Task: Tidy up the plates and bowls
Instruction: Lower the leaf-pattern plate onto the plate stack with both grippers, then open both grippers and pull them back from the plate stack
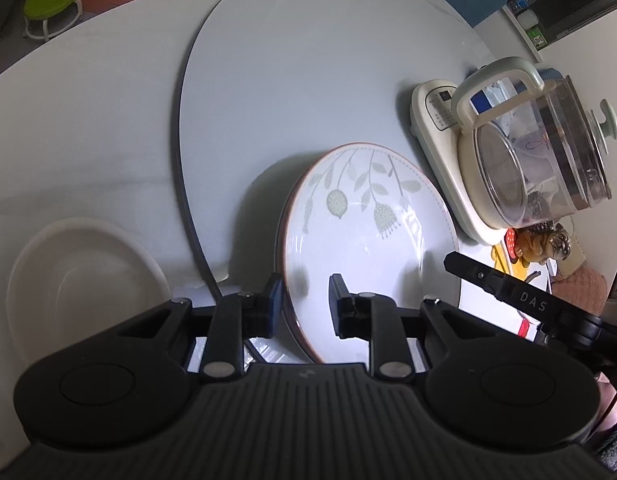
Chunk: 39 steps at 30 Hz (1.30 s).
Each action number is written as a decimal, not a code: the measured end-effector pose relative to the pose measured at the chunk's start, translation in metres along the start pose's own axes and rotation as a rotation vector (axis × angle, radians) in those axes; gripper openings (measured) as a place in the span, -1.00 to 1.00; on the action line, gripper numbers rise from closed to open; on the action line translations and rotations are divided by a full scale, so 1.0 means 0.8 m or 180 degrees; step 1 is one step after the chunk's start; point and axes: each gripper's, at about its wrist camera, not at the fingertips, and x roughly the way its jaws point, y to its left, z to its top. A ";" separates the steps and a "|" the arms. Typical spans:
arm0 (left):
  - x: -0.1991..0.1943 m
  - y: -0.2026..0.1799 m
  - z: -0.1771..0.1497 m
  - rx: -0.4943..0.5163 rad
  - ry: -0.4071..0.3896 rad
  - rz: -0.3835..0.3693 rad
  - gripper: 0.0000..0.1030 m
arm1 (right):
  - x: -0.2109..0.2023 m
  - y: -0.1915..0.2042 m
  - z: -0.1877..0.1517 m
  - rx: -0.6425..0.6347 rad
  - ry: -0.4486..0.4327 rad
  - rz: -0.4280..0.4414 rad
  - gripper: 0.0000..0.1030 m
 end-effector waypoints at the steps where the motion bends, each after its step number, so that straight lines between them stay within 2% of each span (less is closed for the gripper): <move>1: -0.002 -0.001 -0.001 0.0017 -0.0009 0.0007 -0.48 | -0.002 0.001 -0.002 0.0014 -0.0026 -0.0014 -0.63; 7: -0.015 -0.007 -0.007 0.0169 -0.0026 0.0028 -0.47 | -0.009 -0.002 -0.010 0.0171 -0.0076 -0.0049 -0.64; 12: -0.035 -0.014 -0.013 0.0263 -0.0110 0.0027 -0.47 | -0.022 0.001 -0.018 0.0150 -0.0206 -0.0226 -0.63; 20: -0.082 -0.031 -0.031 0.0535 -0.0264 -0.0012 -0.47 | -0.068 0.015 -0.027 0.0209 -0.0482 -0.0281 -0.63; 26: -0.129 -0.039 -0.049 0.0817 -0.0398 -0.0056 -0.47 | -0.116 0.043 -0.036 0.0240 -0.0744 -0.0288 -0.63; 35: -0.208 -0.032 -0.066 0.1366 -0.0493 -0.0304 -0.47 | -0.190 0.110 -0.074 0.0480 -0.1160 -0.0432 -0.63; 39: -0.240 -0.022 -0.074 0.1499 -0.0568 -0.0426 -0.47 | -0.217 0.138 -0.098 0.0599 -0.1300 -0.0516 -0.63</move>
